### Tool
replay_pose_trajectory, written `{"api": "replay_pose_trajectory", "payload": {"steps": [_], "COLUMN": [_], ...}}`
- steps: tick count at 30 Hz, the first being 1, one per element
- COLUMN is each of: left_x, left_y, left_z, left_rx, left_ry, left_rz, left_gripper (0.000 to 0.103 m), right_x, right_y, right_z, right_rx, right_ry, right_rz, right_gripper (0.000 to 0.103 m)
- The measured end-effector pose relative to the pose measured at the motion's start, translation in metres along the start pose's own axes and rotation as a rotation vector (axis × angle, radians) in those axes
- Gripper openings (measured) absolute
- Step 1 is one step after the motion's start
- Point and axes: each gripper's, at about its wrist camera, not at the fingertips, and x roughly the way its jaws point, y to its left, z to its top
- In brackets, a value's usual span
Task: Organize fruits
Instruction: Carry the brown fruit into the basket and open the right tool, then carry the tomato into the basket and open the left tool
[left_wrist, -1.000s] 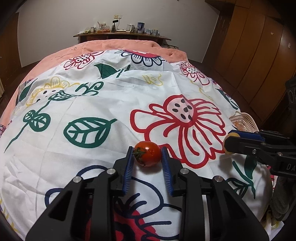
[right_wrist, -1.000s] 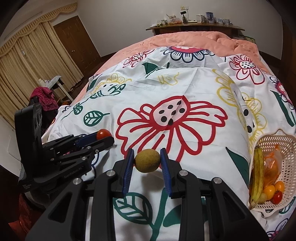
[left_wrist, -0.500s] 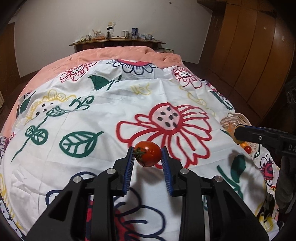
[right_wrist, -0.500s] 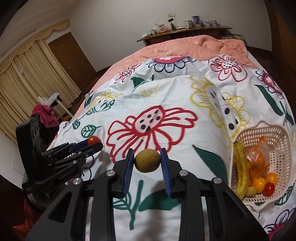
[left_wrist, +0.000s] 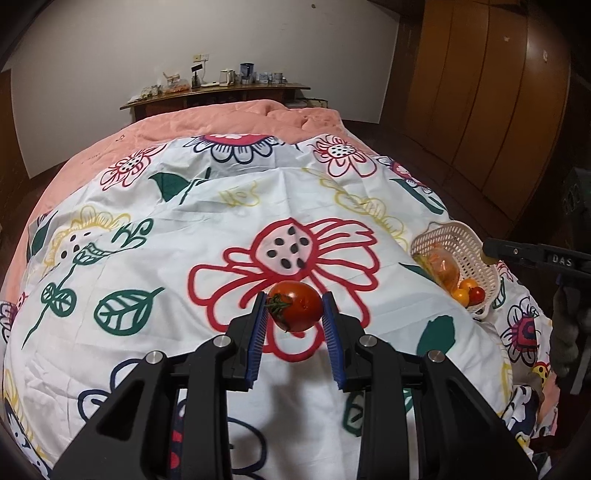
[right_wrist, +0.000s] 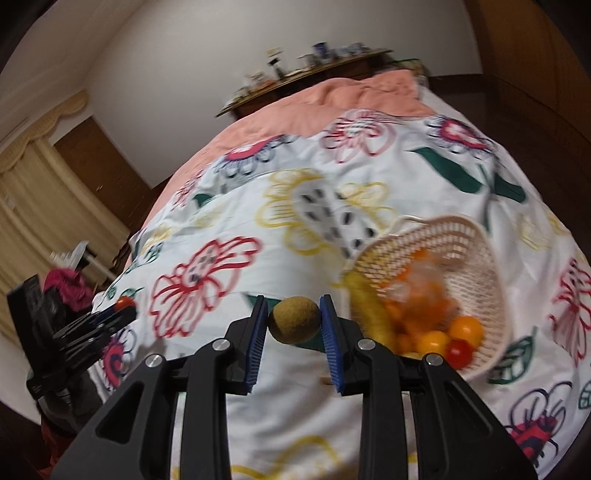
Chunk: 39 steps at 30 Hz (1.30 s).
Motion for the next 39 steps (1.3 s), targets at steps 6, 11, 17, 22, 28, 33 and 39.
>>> {"api": "replay_pose_trajectory", "payload": {"steps": [6,11,17,22,28,33,39], "left_x": [0.002,0.004,0.009,0.012,0.017,0.024,0.042], "left_y": [-0.018,-0.034,-0.054,-0.072,-0.093,-0.111,-0.145], "left_z": [0.005,0.009,0.013,0.017,0.02,0.024,0.029], "left_rx": [0.033,0.063,0.104,0.143,0.18,0.211,0.279], "left_ry": [0.007,0.014,0.025,0.032,0.044,0.061,0.096], "left_rz": [-0.005,-0.008,-0.018,-0.028,-0.042,-0.064,-0.087], "left_gripper": [0.03,0.03,0.03,0.03,0.03,0.03,0.03], "right_x": [0.001,0.011,0.021,0.019,0.012,0.0,-0.015], "right_y": [-0.041,-0.062,-0.078,-0.088,-0.093,-0.098,-0.102], "right_z": [-0.006,-0.011,-0.019,-0.02,-0.021,-0.018,-0.017], "right_rx": [0.072,0.115,0.147,0.183,0.193,0.207,0.21], "right_ry": [0.001,0.02,0.049,0.045,0.023,-0.015,-0.057], "right_rz": [-0.045,-0.058,-0.062,-0.043,-0.027,-0.006,0.023], "right_gripper": [0.029,0.029,0.03,0.039,0.039,0.049,0.058]}}
